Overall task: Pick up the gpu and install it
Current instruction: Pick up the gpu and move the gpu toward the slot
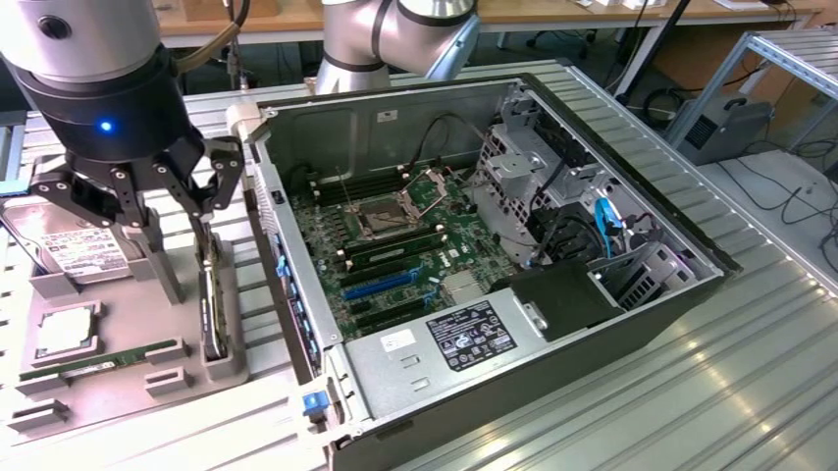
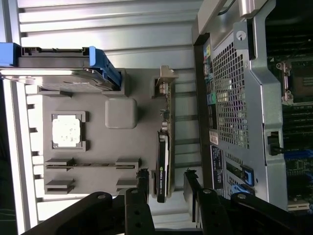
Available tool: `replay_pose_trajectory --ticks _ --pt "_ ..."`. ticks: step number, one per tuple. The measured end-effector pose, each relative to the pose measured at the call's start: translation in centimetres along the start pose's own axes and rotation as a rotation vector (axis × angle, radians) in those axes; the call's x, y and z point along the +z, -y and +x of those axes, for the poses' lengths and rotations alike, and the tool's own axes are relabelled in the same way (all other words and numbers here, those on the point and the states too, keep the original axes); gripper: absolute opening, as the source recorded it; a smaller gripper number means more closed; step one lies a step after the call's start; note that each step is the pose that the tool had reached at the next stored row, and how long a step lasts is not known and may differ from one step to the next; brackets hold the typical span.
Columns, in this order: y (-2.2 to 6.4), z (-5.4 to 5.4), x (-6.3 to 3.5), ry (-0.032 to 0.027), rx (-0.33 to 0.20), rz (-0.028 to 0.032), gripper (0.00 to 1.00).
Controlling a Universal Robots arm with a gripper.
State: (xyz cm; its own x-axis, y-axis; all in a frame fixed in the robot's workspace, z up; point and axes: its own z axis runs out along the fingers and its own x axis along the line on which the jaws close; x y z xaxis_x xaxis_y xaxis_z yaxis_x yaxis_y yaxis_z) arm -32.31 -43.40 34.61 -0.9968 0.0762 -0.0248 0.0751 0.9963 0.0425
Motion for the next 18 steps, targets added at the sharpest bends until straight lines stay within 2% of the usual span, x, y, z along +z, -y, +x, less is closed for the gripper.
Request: replay_pose_trajectory --ticks 18 --pt "0.03 0.03 0.69 0.0 0.0 0.0001 0.42"
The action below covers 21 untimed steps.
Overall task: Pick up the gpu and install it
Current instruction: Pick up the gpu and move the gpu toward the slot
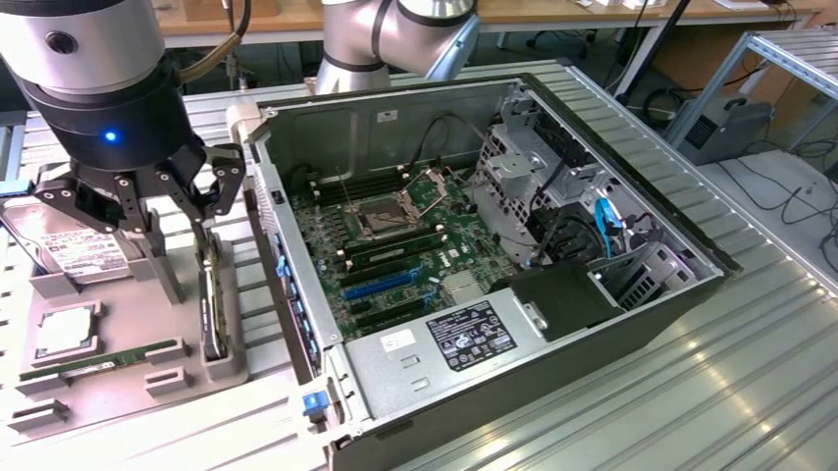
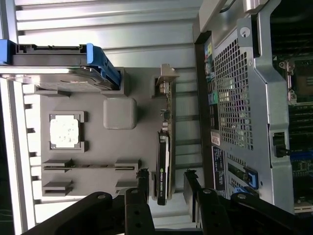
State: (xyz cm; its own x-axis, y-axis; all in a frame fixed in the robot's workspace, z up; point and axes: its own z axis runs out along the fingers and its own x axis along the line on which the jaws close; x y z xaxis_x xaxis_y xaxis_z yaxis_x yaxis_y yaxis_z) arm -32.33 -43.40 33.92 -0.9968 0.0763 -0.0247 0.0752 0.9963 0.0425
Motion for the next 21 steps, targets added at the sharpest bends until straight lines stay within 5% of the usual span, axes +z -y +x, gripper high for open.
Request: replay_pose_trajectory --ticks 21 --pt "0.04 0.06 0.72 -0.0001 0.0 0.0 0.42"
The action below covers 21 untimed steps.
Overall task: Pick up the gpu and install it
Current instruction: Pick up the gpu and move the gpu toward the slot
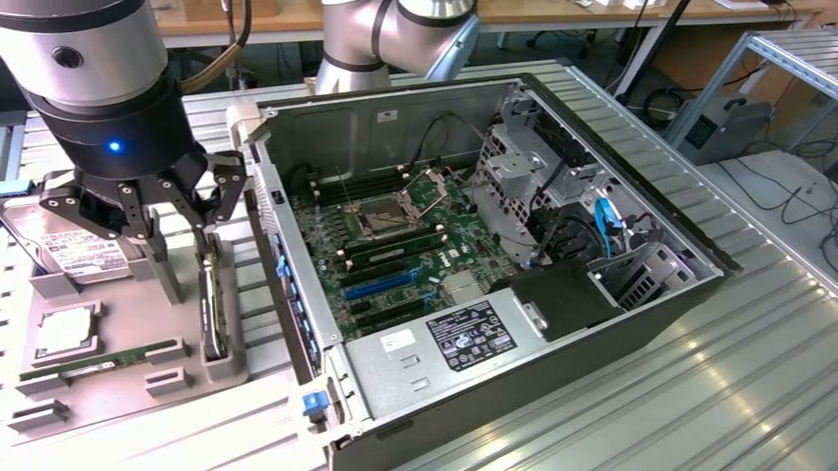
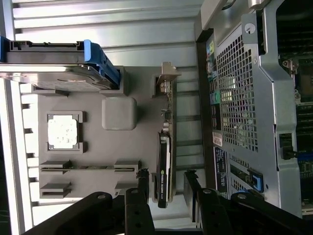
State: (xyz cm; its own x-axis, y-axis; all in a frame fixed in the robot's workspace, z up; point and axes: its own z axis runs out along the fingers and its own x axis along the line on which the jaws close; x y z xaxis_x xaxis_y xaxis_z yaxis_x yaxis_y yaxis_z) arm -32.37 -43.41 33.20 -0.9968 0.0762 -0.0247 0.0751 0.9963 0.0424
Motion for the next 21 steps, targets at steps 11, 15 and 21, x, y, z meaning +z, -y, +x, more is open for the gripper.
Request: replay_pose_trajectory --ticks 11,15,21 --pt "0.02 0.02 0.38 0.0001 0.0 -0.0001 0.42" --pt "0.02 0.03 0.53 0.0001 0.0 -0.0002 0.42" --pt "0.03 0.04 0.78 0.0001 0.0 -0.0002 0.42"
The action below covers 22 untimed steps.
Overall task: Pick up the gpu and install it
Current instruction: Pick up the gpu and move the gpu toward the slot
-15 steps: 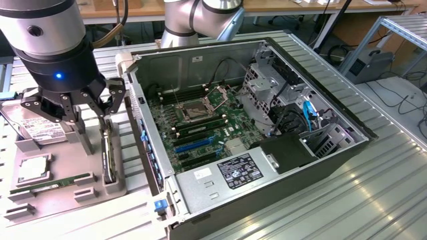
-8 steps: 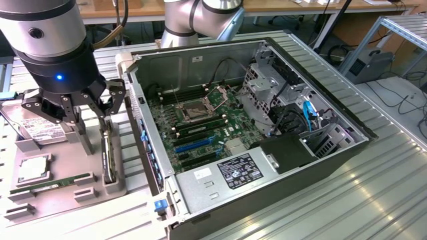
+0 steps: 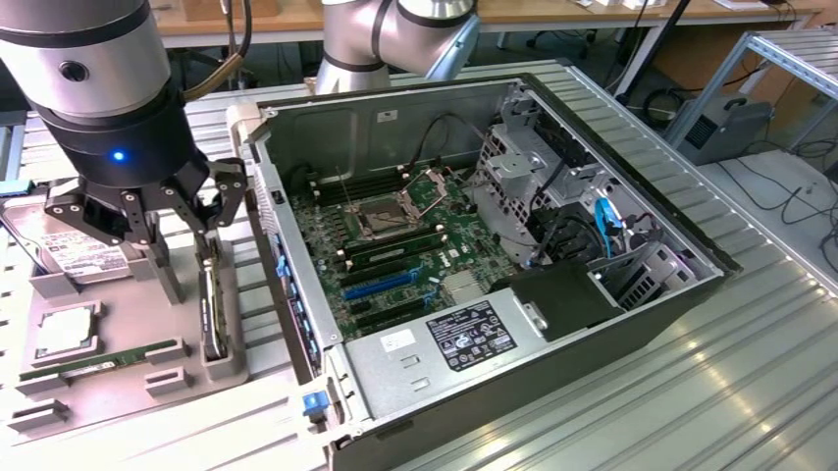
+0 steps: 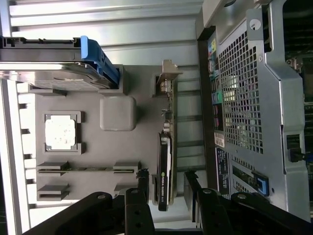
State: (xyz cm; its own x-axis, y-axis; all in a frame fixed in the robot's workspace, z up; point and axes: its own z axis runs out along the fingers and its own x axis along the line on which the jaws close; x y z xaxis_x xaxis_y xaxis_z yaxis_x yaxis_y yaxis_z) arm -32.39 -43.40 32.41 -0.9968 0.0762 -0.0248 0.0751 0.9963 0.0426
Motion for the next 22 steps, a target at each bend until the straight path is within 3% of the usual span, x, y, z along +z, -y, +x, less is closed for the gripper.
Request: replay_pose_trajectory --ticks 22 --pt "0.05 0.0 1.25 -0.0001 0.0 0.0001 0.42"
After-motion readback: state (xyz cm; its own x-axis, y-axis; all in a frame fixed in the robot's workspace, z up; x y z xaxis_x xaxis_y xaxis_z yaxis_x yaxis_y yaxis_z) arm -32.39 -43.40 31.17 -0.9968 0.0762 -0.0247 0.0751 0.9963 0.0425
